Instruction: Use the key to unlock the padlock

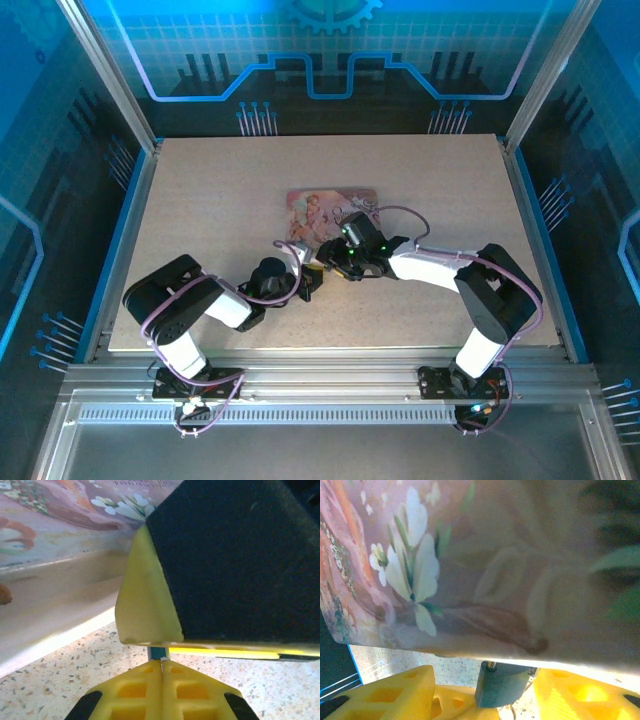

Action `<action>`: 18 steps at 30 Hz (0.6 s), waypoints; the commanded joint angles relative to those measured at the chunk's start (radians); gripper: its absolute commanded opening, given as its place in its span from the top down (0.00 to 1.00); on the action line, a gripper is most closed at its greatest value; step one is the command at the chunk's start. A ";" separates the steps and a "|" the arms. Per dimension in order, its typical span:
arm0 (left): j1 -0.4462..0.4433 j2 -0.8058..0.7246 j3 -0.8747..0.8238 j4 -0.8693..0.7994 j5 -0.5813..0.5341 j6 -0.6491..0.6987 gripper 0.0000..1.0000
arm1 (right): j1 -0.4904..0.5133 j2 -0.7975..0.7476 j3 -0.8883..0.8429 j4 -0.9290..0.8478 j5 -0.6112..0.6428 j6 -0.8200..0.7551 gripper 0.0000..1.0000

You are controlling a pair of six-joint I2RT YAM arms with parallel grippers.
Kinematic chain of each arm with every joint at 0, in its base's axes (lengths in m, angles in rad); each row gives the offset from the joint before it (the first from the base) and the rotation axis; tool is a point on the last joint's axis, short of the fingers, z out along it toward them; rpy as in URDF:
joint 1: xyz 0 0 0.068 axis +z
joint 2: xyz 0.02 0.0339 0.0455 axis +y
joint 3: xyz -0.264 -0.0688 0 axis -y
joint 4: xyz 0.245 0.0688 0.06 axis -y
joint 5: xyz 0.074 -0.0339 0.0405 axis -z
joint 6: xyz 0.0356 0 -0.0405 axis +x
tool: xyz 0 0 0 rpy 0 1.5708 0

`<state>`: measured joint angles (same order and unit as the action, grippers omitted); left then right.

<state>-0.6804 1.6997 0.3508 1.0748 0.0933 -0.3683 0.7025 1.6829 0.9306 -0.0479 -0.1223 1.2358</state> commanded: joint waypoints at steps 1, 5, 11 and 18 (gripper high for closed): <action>0.003 0.019 0.012 0.129 0.062 -0.087 1.00 | 0.019 -0.008 -0.031 -0.018 0.003 0.035 0.47; 0.003 0.045 0.004 0.189 0.060 -0.135 1.00 | 0.019 -0.024 -0.046 -0.010 0.008 0.052 0.54; 0.003 0.072 0.004 0.219 0.054 -0.159 1.00 | 0.024 -0.037 -0.082 -0.004 0.003 0.084 0.47; 0.004 0.067 0.004 0.223 0.059 -0.159 1.00 | 0.036 -0.022 -0.085 0.004 0.008 0.111 0.50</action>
<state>-0.6785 1.7695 0.3504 1.1992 0.1215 -0.5190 0.7158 1.6455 0.8776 -0.0051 -0.0925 1.2911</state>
